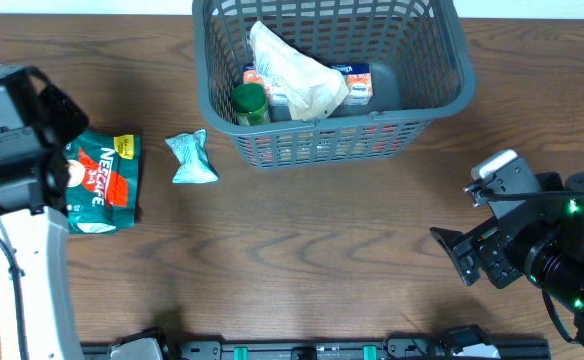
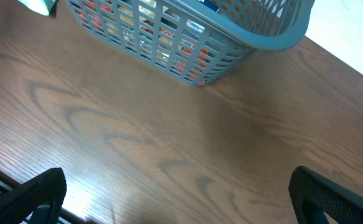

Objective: Pack container
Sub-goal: 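Lower the left gripper onto the green Nescafé pouch and grasp it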

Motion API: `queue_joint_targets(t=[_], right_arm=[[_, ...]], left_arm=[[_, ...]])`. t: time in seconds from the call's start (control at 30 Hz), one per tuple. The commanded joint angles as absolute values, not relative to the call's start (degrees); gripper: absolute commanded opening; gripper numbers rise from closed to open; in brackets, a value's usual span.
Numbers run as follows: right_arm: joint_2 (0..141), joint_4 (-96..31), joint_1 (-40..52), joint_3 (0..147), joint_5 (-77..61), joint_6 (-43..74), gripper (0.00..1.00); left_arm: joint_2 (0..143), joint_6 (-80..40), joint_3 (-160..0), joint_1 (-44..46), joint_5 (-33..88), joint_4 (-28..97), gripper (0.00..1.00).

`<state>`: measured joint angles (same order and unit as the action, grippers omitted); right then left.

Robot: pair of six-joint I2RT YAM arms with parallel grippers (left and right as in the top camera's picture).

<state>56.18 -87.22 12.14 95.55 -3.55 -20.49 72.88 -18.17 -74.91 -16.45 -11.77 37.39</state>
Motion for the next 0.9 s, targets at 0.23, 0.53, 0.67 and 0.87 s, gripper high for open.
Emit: queue_joint_targets(t=[0.23, 0.53, 0.67, 0.87], right_arm=[[56.14, -87.29, 12.29, 95.57, -3.22, -19.73, 0.99], [56.14, -87.29, 12.29, 95.57, -3.22, -19.75, 0.99], [56.14, -87.29, 12.29, 95.57, -3.22, -19.75, 0.99], [56.14, -87.29, 12.29, 95.57, -3.22, -19.75, 0.99]], left_arm=[[78.78, -8.25, -75.24, -33.54, 4.27, 37.63, 0.99], [91.81, -4.47, -75.24, -34.39, 4.71, 39.13, 0.99], [97.97, -2.37, -75.24, -34.39, 3.01, 36.77, 0.99], [104.95, 1.26, -75.24, -35.05, 6.15, 32.64, 0.99]])
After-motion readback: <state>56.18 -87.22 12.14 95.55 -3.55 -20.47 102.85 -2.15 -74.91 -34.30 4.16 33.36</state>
